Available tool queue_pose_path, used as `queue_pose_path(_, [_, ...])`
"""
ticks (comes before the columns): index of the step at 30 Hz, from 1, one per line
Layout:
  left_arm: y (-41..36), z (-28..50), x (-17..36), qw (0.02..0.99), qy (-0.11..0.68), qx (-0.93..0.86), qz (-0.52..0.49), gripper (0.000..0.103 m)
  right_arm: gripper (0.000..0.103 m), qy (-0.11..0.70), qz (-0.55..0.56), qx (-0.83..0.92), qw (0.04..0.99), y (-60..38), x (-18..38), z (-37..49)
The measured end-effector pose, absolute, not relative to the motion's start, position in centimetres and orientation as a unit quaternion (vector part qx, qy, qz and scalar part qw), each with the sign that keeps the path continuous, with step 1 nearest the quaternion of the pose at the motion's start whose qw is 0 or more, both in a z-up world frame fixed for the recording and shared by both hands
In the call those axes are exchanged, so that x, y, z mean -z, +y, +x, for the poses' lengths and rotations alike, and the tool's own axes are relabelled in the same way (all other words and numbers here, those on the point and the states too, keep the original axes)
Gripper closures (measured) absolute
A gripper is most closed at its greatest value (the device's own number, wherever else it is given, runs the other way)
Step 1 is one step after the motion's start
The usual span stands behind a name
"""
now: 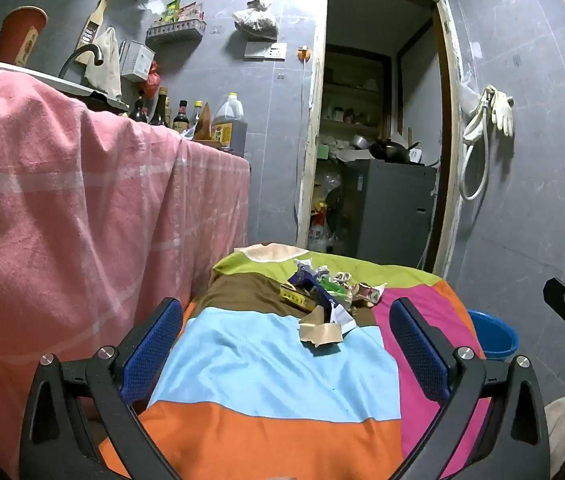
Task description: Collect trash
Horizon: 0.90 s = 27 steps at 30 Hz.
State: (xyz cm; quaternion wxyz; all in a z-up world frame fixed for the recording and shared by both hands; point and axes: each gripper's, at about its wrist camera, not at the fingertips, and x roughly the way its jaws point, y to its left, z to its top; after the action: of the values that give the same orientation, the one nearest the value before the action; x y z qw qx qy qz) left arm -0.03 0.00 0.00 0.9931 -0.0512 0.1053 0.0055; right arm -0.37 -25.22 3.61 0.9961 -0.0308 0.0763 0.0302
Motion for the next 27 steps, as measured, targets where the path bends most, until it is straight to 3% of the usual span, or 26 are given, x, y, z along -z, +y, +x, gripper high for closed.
queue_pose_path(27, [0.7, 0.6, 0.8, 0.992, 0.116, -0.007, -0.049, 0.002, 0.0, 0.08, -0.03, -0.034, 0.996, -25.2, -3.5, -0.4])
